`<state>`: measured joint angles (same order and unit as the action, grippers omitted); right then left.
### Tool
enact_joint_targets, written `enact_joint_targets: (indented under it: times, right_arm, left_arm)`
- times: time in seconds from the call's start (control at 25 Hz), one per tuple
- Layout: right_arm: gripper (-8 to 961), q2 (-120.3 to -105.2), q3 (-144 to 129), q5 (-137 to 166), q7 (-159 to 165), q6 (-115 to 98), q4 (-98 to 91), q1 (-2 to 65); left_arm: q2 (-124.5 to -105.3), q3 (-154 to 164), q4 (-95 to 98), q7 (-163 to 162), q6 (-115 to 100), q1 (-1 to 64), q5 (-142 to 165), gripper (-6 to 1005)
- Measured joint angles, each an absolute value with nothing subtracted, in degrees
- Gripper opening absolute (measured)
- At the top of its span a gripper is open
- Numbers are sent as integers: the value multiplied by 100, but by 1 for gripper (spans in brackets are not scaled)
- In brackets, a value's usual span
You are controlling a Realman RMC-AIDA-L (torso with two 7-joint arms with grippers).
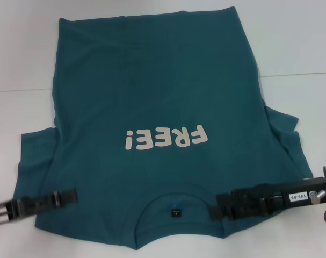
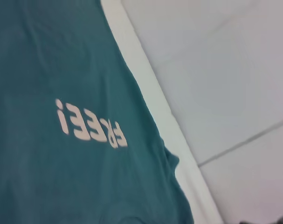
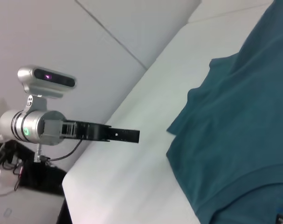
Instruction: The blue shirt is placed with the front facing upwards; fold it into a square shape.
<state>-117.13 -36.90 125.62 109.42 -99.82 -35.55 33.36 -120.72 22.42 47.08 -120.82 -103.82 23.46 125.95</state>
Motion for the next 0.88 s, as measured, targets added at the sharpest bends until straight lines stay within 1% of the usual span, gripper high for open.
enact_joint_targets:
  times: [0.2, 0.36, 0.64, 0.88]
  right_arm:
    - [942, -11713, -3661, 12424, 11161, -9996, -3569, 3369]
    - [942, -11661, -3617, 12363, 11439, -9963, -3569, 3383]
    - [942, -11539, -3314, 12222, 11672, -9898, -3568, 3391]
    - [942, -11517, -3287, 12137, 11737, -9753, -3521, 3386]
  left_arm:
    - [-11917, 1819, 4515, -12780, -10200, 2563, 12566, 874]
    - [-11794, 1546, 4280, -13315, -9806, 2684, 12532, 875]
    - [-11767, 1420, 3992, -13497, -8868, 2745, 12490, 873]
    - [-11806, 1333, 3761, -13454, -7938, 2722, 12387, 872]
